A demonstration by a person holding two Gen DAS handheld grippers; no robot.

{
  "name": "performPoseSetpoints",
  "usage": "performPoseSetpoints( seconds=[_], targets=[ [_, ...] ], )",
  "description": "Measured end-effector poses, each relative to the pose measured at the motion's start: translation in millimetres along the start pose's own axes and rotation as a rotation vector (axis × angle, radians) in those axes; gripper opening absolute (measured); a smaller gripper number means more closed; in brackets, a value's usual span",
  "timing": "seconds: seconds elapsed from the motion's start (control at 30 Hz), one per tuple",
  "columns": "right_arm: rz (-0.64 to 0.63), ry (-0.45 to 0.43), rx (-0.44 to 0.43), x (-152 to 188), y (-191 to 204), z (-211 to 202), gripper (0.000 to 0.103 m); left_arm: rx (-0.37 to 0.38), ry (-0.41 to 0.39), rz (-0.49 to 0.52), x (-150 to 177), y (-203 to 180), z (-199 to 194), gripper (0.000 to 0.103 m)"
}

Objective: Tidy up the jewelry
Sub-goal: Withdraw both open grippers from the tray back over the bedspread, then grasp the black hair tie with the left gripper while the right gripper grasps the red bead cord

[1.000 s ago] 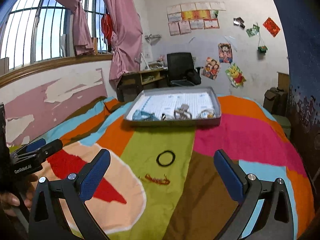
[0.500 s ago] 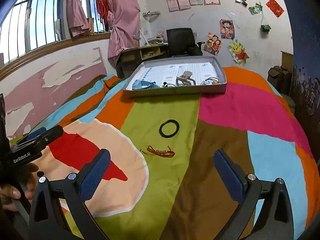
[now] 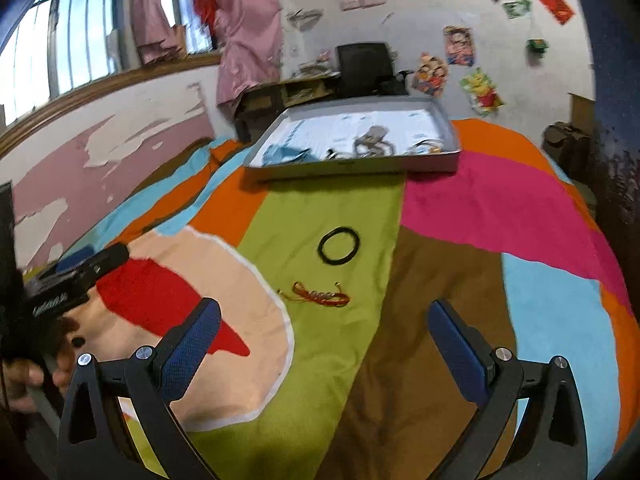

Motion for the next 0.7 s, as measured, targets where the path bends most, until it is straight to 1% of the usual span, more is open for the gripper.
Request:
performPoseSetpoints(
  seconds=[0.07, 0.2, 0.33, 0.43, 0.57, 0.7],
  targets=[
    [-0.022, -0.007, 0.009, -2.8, -1.0, 4.1, 0.102, -0.014, 0.003, -0.010, 0.6, 4.2, 6.3, 0.103],
    [0.022, -0.005, -0.011, -7.1, -4.3, 18.0, 0.102, -0.022, 0.007, -0.025, 3.1, 8.2, 17.6, 0.103],
    [0.010, 0.002, -0.002, -13.0, -5.1, 35.1, 0.102, -0.003, 0.004, -0.016, 2.0, 6.9, 24.2, 0.103],
    [0.016, 0.015, -0.001, -16.7, -10.9, 47.3, 0.102, 0.029, 0.016, -0.004, 1.2, 4.2, 34.4, 0.103],
    [0.020, 0.046, 0.021, -14.7, -17.5, 62.5, 0.102, 0.031, 0.024, 0.013, -0.6, 0.5, 50.7, 0.103],
    [0.024, 0.076, 0.025, -11.0, -20.0, 78.0, 0.102, 0.041, 0.030, 0.016, -1.8, -1.8, 65.7, 0.103]
  ],
)
Point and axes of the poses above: each gripper's, at about its wrist camera, not at the fingertips, and z roughly the way its jaws point, y to its left, x to its underside, the point moved 3 cm from there along z, roughly the way its jaws point, and after that the axes turned 10 degrees about x, right-handed, at the moved point
